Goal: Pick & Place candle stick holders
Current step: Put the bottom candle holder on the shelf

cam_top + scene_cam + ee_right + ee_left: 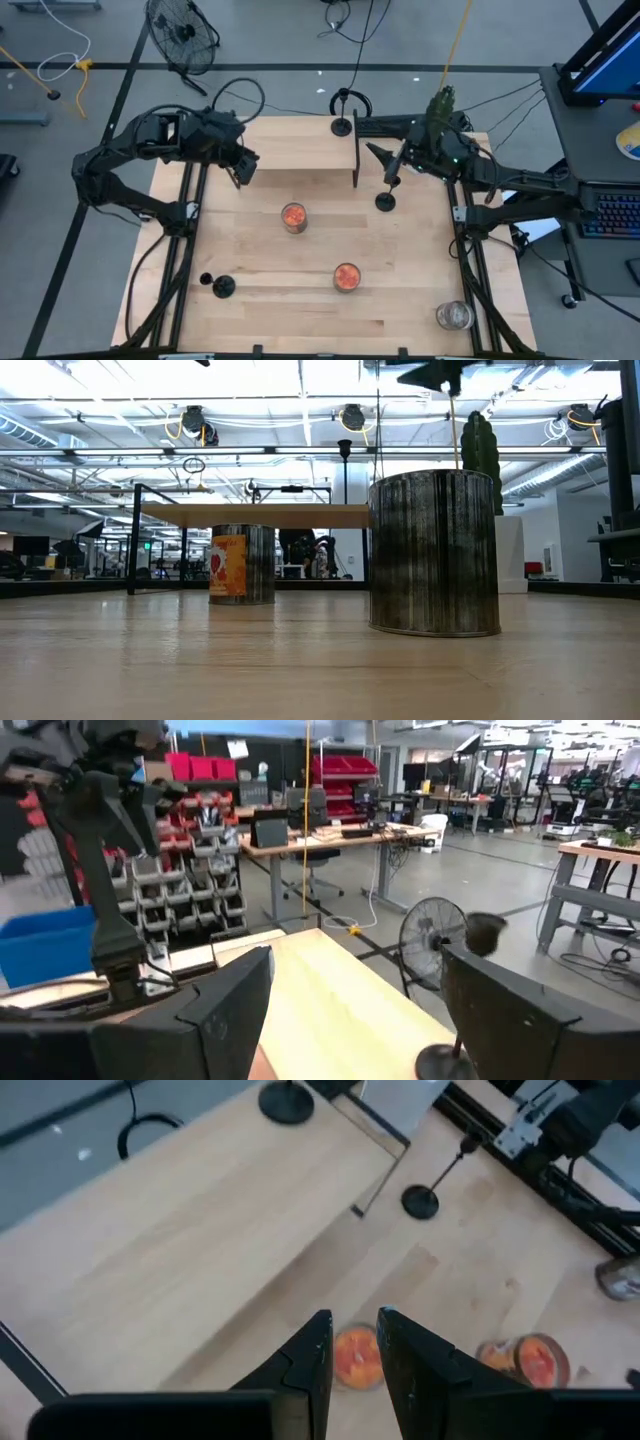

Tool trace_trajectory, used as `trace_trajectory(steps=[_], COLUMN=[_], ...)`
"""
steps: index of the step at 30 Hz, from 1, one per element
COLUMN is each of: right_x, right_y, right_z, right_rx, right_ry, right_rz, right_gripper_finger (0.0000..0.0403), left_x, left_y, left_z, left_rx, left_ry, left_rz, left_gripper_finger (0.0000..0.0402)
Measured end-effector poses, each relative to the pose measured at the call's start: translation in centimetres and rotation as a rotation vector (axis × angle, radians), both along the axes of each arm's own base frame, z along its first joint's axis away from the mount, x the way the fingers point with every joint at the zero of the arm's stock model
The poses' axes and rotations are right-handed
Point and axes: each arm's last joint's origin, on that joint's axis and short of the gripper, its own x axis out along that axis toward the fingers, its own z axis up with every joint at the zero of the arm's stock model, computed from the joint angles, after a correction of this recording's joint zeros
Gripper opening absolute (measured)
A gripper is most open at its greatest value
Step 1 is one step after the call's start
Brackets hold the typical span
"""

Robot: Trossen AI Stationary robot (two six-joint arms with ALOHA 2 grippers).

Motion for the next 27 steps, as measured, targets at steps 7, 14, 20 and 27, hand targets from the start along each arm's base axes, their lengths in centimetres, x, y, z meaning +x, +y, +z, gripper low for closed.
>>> trace_trajectory(steps=[7,14,20,27], right_x=[-2.8,-4.2,-5.2,-6.5], right_y=[0.7,1.6,2.0,2.2], right_z=[-3.0,-6.2,-8.9,-10.8], right_rx=[0.048,0.09,0.138,0.141], right_ry=[-0.065,-0.041,-0.074,-0.158], right_rz=[0.005,0.036,0.048,0.057], right_gripper_finger=[0.0274,0.0274,0.0274,0.0274], left_x=[-0.1,-0.2,-0.2,-0.5], left_y=[-1.6,-3.2,-5.0,-7.5], left_z=[-0.3,-0.5,-0.5,-2.0], left_rx=[-0.058,-0.095,-0.121,-0.18], left_ry=[0.027,0.035,0.029,0.096], left_rz=[-0.011,-0.042,-0.101,-0.11], left_gripper_finger=[0.0088,0.0088,0.0088,0.0088])
